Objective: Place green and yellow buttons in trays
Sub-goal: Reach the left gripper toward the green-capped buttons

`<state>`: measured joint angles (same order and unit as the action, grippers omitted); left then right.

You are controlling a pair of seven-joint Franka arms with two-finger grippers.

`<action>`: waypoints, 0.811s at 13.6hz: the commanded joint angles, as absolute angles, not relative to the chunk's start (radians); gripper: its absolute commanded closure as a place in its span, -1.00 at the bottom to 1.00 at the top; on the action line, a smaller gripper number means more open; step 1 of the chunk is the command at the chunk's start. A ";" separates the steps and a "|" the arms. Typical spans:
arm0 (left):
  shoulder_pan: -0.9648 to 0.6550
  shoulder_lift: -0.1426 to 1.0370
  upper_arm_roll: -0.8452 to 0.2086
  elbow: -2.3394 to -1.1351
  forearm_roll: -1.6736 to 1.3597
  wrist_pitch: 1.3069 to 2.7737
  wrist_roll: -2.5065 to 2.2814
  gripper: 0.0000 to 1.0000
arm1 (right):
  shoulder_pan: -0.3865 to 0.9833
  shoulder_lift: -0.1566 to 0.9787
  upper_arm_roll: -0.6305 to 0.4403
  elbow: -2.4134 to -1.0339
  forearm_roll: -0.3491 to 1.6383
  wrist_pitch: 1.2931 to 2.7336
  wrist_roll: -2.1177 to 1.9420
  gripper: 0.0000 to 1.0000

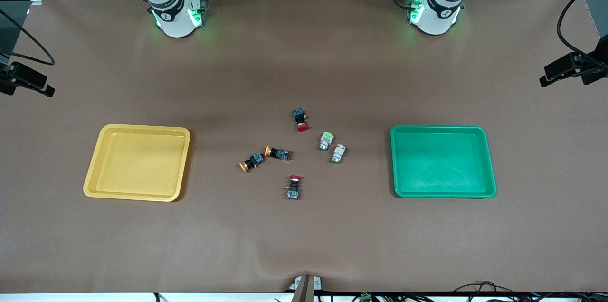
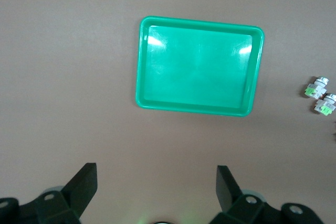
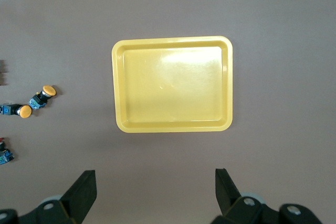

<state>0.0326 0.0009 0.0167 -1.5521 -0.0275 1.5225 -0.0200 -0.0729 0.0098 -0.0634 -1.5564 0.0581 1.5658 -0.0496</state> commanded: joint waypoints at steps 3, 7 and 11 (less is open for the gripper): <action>0.035 -0.002 0.012 -1.548 -0.034 1.514 -0.014 -1.00 | -0.081 -0.003 -0.051 -1.563 0.063 1.566 -0.064 -1.00; 0.026 0.026 0.011 -1.549 -0.032 1.514 -0.018 -1.00 | -0.080 0.002 -0.051 -1.557 0.060 1.565 -0.064 -1.00; -0.002 0.075 0.005 -1.591 -0.040 1.505 -0.028 -1.00 | -0.090 0.006 -0.052 -1.529 0.060 1.555 -0.063 -1.00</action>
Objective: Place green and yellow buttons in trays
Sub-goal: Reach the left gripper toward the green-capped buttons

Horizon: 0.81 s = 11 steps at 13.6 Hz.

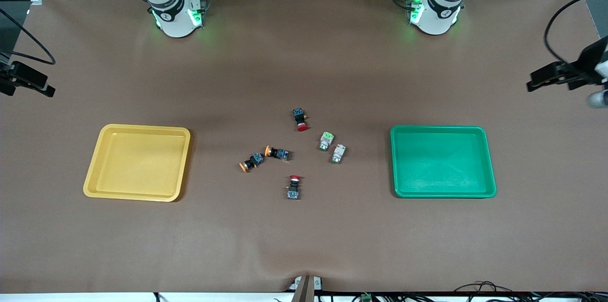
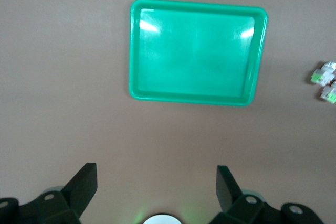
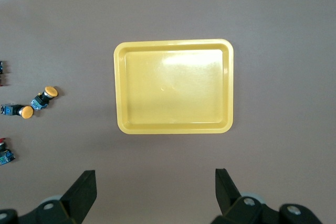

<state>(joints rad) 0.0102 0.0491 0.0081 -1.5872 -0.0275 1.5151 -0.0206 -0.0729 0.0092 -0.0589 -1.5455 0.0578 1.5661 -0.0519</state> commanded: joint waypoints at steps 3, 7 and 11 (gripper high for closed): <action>-0.009 0.115 -0.018 -1.603 -0.043 1.502 -0.043 -1.00 | -0.098 0.011 -0.054 -1.529 0.069 1.558 -0.057 -1.00; -0.011 0.166 -0.087 -1.608 -0.043 1.549 -0.136 -1.00 | -0.095 0.015 -0.054 -1.531 0.071 1.554 -0.051 -1.00; -0.011 0.225 -0.162 -1.620 -0.048 1.613 -0.181 -1.00 | -0.084 0.018 -0.052 -1.540 0.060 1.493 -0.063 -1.00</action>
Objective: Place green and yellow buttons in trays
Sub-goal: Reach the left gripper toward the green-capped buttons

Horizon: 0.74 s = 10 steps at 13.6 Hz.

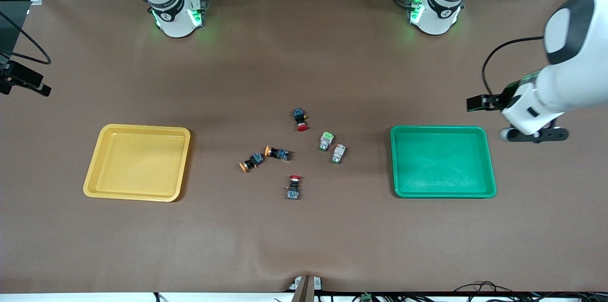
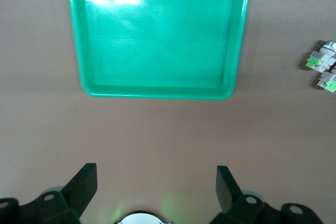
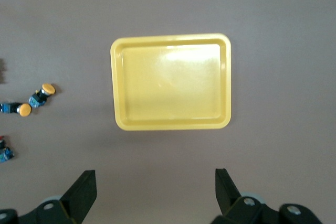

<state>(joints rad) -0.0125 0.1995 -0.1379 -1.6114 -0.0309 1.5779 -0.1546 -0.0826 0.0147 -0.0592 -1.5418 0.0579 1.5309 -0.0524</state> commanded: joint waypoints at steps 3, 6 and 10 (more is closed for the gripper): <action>-0.012 0.256 -0.219 -1.655 -0.048 1.718 -0.224 -1.00 | -0.072 0.054 -0.051 -1.545 0.067 1.479 -0.063 -1.00; -0.038 0.299 -0.253 -1.655 -0.046 1.782 -0.290 -1.00 | -0.031 0.067 -0.049 -1.542 0.069 1.473 -0.057 -1.00; -0.119 0.356 -0.252 -1.683 -0.034 1.896 -0.365 -1.00 | 0.095 0.078 -0.051 -1.543 0.068 1.431 -0.049 -1.00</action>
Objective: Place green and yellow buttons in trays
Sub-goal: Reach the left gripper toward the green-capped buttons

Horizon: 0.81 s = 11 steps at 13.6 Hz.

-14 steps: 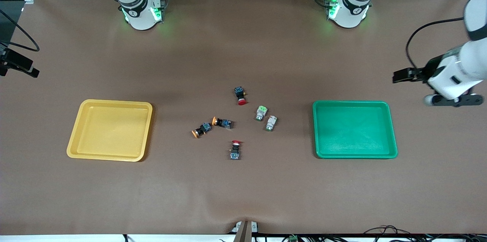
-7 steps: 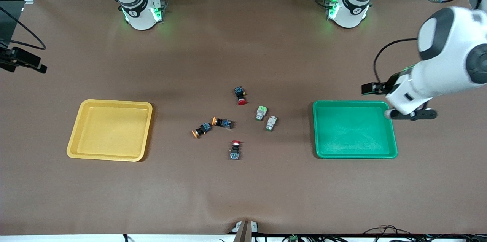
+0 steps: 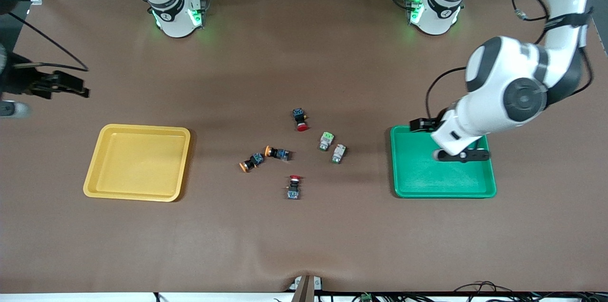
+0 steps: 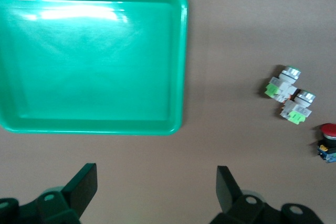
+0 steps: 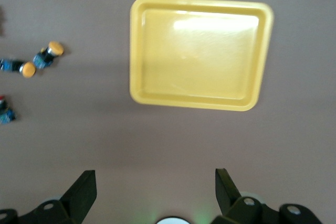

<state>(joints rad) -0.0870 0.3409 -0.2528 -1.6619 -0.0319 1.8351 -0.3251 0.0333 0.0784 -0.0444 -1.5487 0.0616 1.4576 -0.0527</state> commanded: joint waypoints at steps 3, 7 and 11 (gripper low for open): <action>-0.182 0.367 -0.252 -1.770 -0.031 2.035 -0.469 -1.00 | 0.124 0.078 -0.049 -1.549 0.063 1.427 -0.049 -1.00; -0.250 0.443 -0.255 -1.796 0.105 2.186 -0.468 -1.00 | 0.170 0.086 -0.049 -1.555 0.061 1.411 -0.049 -1.00; -0.287 0.530 -0.255 -1.783 0.113 2.367 -0.477 -1.00 | 0.181 0.083 -0.049 -1.557 0.066 1.408 -0.049 -1.00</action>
